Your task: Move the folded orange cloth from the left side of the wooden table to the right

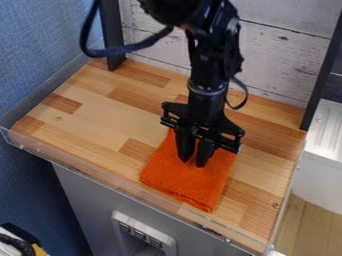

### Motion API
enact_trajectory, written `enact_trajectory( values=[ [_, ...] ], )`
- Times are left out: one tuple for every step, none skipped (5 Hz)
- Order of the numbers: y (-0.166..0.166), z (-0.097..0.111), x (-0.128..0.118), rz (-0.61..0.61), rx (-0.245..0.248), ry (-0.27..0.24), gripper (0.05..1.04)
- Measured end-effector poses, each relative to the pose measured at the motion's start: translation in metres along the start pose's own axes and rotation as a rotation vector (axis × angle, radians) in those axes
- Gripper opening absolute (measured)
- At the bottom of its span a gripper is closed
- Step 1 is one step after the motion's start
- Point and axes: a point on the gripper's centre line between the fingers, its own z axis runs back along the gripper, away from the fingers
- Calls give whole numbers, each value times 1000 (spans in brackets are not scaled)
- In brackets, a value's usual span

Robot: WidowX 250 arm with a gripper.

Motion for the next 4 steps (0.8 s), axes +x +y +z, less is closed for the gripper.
enact_trajectory(
  values=[
    [6,22,-1,-2,-11,-17,788],
    [16,46,-1,1,-24,-44,993],
    [25,64,-1,2,-36,-64,999],
    [34,75,2,8,-36,-71,999]
  ],
)
